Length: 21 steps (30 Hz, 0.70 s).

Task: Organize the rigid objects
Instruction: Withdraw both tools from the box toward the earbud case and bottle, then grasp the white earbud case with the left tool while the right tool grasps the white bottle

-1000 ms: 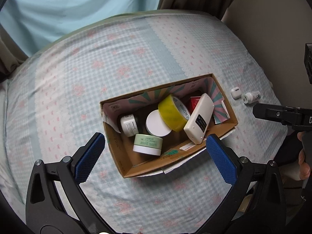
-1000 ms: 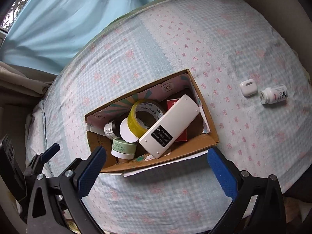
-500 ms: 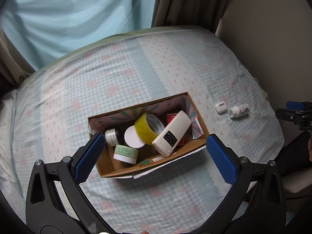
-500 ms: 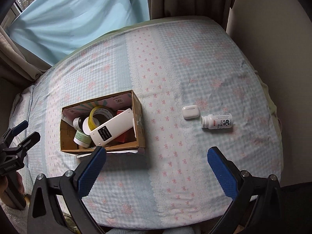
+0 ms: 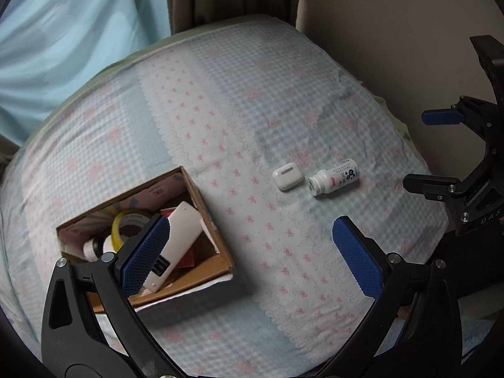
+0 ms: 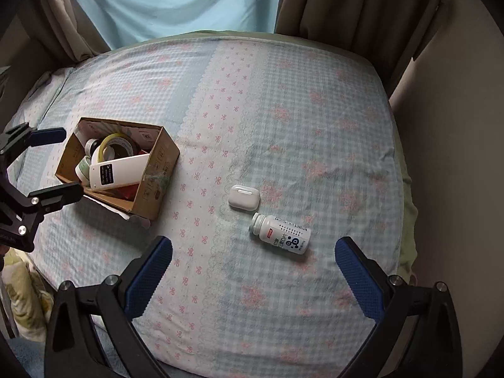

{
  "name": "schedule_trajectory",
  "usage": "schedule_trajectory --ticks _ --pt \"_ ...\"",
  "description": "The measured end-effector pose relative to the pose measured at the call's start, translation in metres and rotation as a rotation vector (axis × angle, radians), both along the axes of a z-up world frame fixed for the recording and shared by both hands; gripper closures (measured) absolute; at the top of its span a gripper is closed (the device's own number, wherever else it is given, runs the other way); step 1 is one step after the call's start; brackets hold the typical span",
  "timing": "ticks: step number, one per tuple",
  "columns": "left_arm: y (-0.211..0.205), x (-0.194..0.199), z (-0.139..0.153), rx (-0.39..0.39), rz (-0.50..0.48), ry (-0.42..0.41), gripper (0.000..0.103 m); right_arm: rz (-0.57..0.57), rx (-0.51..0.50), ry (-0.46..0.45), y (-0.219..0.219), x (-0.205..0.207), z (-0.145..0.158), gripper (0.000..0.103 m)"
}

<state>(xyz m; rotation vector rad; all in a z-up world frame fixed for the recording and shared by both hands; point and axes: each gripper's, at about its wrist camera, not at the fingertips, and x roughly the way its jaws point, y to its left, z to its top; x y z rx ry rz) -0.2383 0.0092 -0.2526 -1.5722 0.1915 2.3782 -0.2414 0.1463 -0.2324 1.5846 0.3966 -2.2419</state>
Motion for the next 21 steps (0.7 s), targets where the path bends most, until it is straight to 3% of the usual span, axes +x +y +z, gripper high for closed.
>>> schedule_trajectory --ticks 7,14,21 --pt "0.058 -0.04 -0.045 -0.078 -0.189 -0.08 0.0 0.316 0.074 0.018 0.016 -0.019 -0.038 0.0" --pt "0.092 -0.089 -0.12 -0.168 -0.4 -0.155 0.0 0.664 0.211 0.048 0.011 -0.015 -0.12 0.0" --pt "0.113 -0.117 -0.189 -0.205 -0.567 -0.2 0.004 0.78 0.138 0.006 0.011 -0.024 -0.172 0.007"
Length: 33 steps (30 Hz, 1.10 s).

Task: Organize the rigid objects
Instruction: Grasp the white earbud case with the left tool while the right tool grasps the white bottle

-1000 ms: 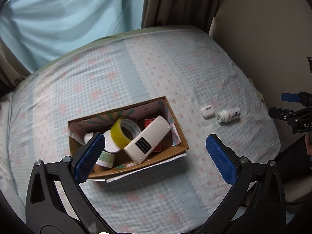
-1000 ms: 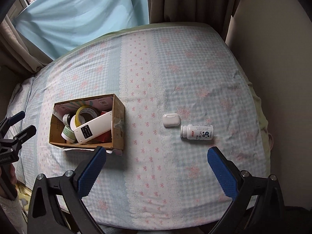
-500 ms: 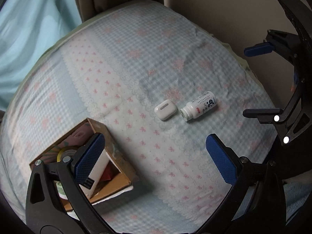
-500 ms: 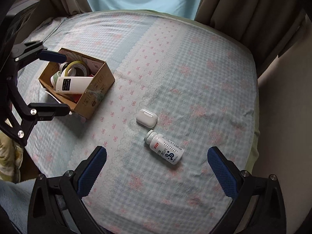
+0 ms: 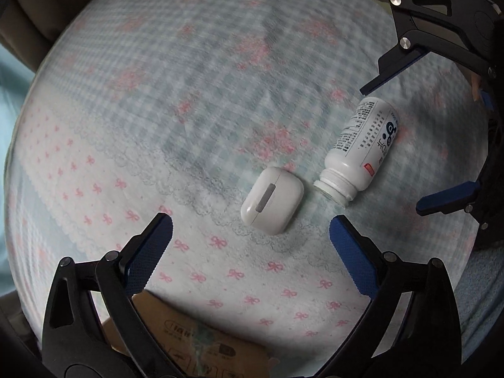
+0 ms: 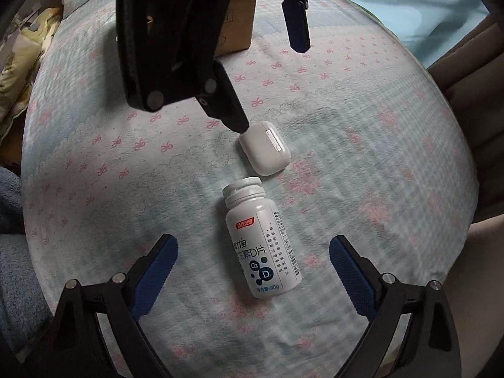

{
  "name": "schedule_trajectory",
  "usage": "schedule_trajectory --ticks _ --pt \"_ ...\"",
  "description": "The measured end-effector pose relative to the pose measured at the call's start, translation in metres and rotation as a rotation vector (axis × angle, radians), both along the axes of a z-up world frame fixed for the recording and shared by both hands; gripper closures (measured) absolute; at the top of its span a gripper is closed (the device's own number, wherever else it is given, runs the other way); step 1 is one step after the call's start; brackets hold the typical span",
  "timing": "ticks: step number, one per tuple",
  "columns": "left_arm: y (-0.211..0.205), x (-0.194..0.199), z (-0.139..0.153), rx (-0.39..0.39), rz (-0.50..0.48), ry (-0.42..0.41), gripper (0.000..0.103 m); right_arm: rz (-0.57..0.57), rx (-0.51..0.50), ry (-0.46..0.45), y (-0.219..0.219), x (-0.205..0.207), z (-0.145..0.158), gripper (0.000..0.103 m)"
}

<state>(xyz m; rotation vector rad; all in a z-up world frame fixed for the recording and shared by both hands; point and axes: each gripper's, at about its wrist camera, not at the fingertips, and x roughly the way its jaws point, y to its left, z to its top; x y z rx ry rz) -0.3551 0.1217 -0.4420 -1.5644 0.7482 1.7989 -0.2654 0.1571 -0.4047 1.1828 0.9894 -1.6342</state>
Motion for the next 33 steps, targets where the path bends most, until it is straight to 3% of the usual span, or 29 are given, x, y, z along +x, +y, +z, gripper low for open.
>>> schedule_trajectory --ticks 3,4,6,7,10,14,17,23,33 --pt "0.008 0.001 -0.022 -0.007 -0.073 -0.015 0.009 -0.014 -0.039 -0.04 0.001 -0.011 -0.014 0.008" --pt "0.01 0.002 -0.029 -0.015 -0.099 -0.009 0.013 -0.02 -0.055 -0.053 0.001 -0.013 -0.019 0.01" --pt "0.014 0.002 -0.039 -0.021 -0.134 -0.005 0.014 -0.031 -0.079 -0.093 0.002 -0.018 -0.028 0.021" --pt "0.015 0.0 -0.043 -0.017 -0.144 -0.008 0.014 -0.031 -0.089 -0.102 0.003 -0.019 -0.032 0.022" --pt "0.018 -0.001 -0.051 -0.003 -0.175 -0.021 0.024 -0.017 -0.1 -0.095 0.004 -0.02 -0.045 0.024" --pt "0.021 -0.001 -0.052 0.018 -0.212 -0.015 0.026 -0.027 -0.121 -0.123 0.009 -0.02 -0.056 0.029" --pt "0.022 0.0 -0.05 0.025 -0.215 -0.007 0.035 -0.008 -0.117 -0.087 0.01 -0.014 -0.06 0.031" --pt "0.024 0.008 -0.048 0.014 -0.238 0.013 0.057 0.03 -0.092 -0.009 0.008 -0.01 -0.067 0.048" --pt "0.024 0.012 -0.042 0.017 -0.194 -0.008 0.058 -0.015 -0.133 -0.039 0.016 -0.01 -0.067 0.049"
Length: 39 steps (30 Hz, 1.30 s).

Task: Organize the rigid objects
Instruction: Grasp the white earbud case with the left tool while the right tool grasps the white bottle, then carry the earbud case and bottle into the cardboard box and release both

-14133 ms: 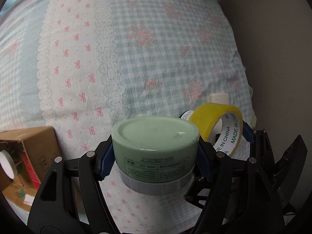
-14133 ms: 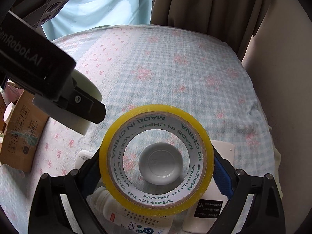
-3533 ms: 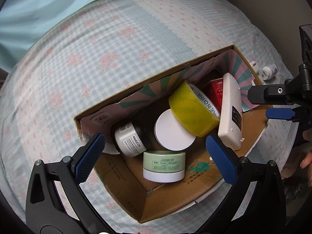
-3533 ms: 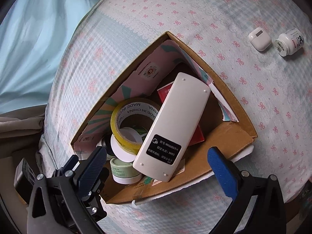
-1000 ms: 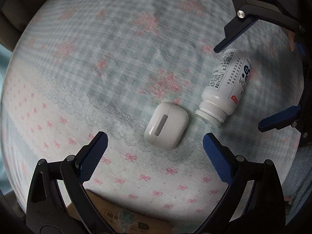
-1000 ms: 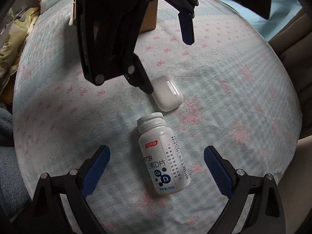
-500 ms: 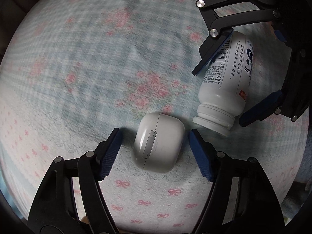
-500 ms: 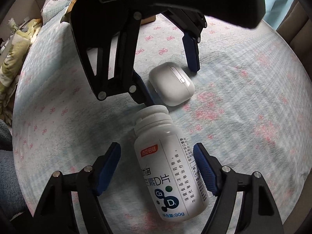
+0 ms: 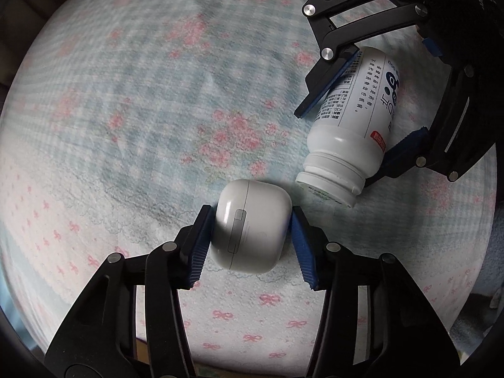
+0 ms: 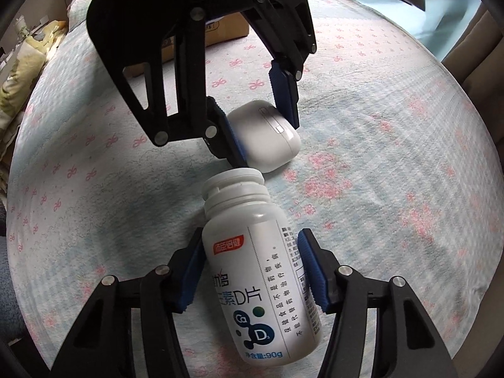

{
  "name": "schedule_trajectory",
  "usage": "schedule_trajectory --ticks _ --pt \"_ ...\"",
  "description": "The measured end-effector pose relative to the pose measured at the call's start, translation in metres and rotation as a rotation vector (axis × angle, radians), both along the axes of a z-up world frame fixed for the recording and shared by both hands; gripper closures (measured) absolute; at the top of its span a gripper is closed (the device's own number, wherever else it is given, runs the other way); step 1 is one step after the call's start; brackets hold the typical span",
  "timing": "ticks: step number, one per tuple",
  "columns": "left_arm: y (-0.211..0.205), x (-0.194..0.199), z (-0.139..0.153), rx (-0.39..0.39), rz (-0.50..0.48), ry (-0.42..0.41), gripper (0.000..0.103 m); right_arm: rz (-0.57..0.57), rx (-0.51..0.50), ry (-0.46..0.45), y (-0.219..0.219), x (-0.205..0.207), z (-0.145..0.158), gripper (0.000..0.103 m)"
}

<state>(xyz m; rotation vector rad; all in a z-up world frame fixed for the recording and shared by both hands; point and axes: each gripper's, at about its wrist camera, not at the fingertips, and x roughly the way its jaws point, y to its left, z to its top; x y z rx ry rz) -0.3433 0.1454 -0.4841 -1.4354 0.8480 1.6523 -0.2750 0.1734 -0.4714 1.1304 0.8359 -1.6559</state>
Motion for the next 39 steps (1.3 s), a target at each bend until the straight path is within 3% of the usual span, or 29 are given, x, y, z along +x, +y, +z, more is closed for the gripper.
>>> schedule_trajectory --ticks 8,18,23,25,27,32,39 --pt "-0.013 -0.018 0.03 0.038 0.136 -0.025 0.058 -0.068 -0.019 -0.031 0.011 0.001 0.009 0.051" --pt "-0.042 -0.041 0.095 0.114 0.369 -0.01 0.06 -0.228 -0.078 -0.078 0.032 -0.001 0.037 0.054" --pt "-0.051 0.007 0.115 0.155 0.494 0.015 0.061 -0.286 -0.117 -0.077 0.028 -0.012 0.064 0.055" --pt "-0.061 0.017 0.128 0.171 0.548 0.03 0.061 -0.292 -0.13 -0.069 0.037 0.007 0.082 0.055" --pt "-0.08 0.028 0.142 0.194 0.607 0.039 0.061 -0.287 -0.141 -0.057 0.03 -0.001 0.087 0.055" --pt "-0.123 0.054 0.18 0.243 0.743 0.077 0.061 -0.279 -0.177 -0.054 0.001 0.0 0.131 0.055" --pt "-0.201 0.091 0.213 0.263 0.876 0.116 0.061 -0.352 -0.233 -0.147 -0.051 0.005 0.181 0.055"
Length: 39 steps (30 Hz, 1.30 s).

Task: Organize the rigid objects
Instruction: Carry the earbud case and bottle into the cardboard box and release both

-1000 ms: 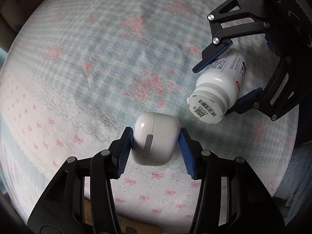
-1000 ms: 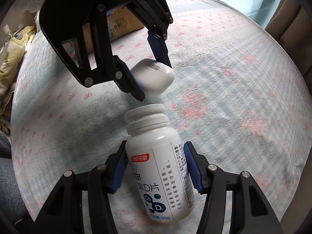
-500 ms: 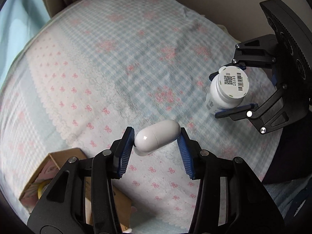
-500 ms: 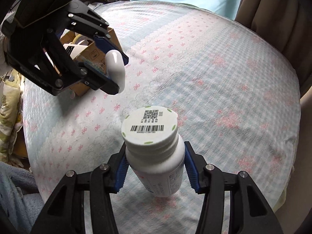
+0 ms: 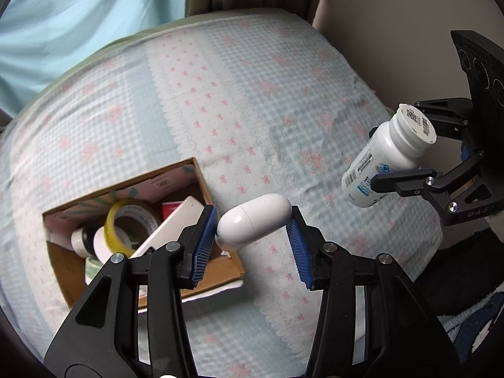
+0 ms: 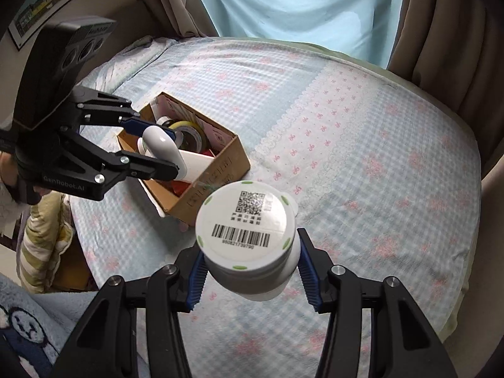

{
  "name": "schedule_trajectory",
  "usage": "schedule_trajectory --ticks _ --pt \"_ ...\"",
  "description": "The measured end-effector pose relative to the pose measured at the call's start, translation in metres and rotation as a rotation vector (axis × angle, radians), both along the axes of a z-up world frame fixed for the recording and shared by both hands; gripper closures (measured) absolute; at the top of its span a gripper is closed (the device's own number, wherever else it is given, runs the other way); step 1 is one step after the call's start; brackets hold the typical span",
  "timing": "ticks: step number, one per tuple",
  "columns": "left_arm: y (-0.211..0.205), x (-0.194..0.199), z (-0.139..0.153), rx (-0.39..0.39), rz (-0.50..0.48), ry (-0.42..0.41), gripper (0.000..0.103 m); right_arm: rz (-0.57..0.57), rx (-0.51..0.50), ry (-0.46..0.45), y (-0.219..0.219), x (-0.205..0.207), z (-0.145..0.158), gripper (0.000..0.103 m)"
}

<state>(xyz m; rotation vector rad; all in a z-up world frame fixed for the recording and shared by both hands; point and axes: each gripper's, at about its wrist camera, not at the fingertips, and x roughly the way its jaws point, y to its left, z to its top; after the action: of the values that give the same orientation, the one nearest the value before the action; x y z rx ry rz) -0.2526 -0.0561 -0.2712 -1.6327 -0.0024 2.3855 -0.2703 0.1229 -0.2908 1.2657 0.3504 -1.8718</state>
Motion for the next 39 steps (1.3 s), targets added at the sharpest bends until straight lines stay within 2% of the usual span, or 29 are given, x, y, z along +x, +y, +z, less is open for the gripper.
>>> schedule_trajectory --ticks 5,10,18,22,27,31,39 --pt "-0.07 0.024 0.01 0.016 0.065 0.01 0.061 -0.062 -0.025 -0.021 -0.054 0.011 0.029 0.055" --pt "-0.142 0.044 0.013 0.028 0.095 0.009 0.061 -0.184 -0.052 -0.071 -0.112 0.016 0.046 0.055" --pt "-0.224 0.061 -0.006 -0.026 0.026 -0.025 0.061 -0.319 -0.098 -0.151 -0.198 0.024 0.046 0.055" --pt "-0.241 0.063 -0.025 -0.036 -0.03 -0.039 0.061 -0.354 -0.101 -0.185 -0.234 0.031 0.033 0.055" --pt "-0.259 0.058 -0.056 0.003 -0.022 -0.071 0.065 -0.397 -0.113 -0.235 -0.267 0.032 0.009 0.055" --pt "-0.266 0.054 -0.079 0.04 -0.009 -0.085 0.073 -0.417 -0.108 -0.268 -0.284 0.03 -0.014 0.055" --pt "-0.269 0.051 -0.105 0.051 -0.03 -0.085 0.074 -0.444 -0.094 -0.328 -0.302 0.023 -0.07 0.055"
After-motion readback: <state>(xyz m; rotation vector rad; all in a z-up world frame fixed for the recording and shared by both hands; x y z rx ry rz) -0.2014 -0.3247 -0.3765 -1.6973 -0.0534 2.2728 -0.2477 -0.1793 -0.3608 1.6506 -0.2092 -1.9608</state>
